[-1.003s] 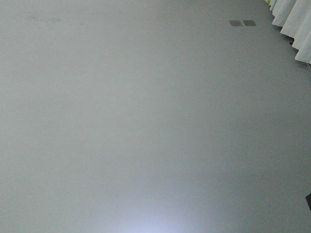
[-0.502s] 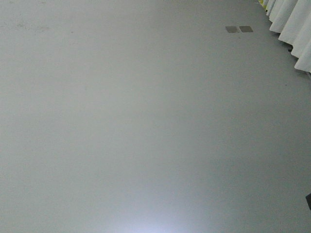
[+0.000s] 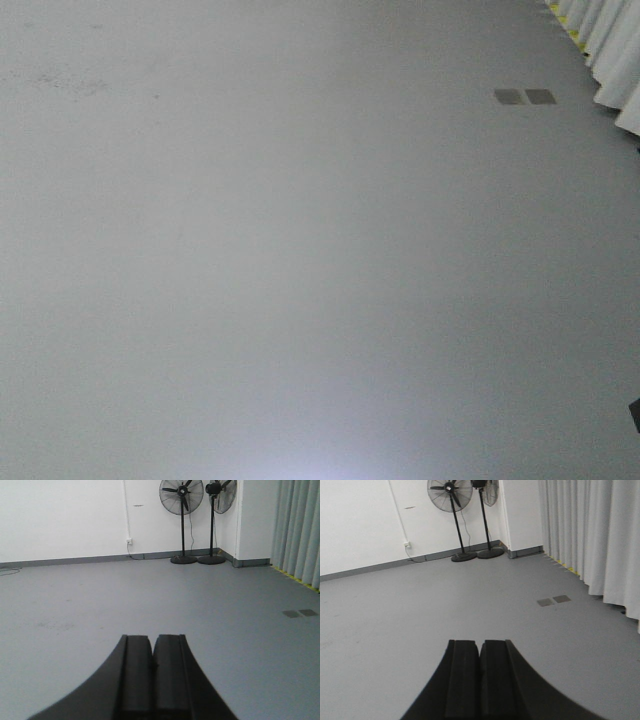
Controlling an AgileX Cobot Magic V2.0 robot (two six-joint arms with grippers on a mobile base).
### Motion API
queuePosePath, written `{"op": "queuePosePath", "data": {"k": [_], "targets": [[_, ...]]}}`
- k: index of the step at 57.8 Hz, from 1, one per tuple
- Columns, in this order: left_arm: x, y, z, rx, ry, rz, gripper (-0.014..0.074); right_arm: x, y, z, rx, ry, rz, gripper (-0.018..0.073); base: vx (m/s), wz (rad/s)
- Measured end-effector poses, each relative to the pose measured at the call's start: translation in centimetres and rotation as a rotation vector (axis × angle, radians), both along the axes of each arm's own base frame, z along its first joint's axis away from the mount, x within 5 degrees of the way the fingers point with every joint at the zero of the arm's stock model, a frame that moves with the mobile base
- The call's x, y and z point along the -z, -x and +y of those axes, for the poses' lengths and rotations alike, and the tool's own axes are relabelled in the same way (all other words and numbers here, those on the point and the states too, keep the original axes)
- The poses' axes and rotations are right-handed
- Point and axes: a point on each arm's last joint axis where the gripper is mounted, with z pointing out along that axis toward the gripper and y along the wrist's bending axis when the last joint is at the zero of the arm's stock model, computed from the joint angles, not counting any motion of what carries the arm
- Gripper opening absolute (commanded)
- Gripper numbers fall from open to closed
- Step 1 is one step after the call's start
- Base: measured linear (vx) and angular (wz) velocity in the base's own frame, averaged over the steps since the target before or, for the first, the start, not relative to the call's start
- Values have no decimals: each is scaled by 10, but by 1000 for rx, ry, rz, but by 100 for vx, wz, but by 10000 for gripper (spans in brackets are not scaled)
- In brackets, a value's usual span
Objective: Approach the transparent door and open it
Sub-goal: 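Drive the base across the grey floor, turning toward the glass door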
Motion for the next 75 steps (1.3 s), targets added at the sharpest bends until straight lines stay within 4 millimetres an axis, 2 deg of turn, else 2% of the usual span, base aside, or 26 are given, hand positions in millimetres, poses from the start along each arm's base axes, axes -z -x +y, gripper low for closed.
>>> {"op": "queuePosePath", "data": {"k": [48,75], "targets": [[0,0,0,0,0,0,-6,0,0,0,0,0,0,-8,59,33],[0,0,0,0,0,0,-6,0,0,0,0,0,1,-8,62,64]]}}
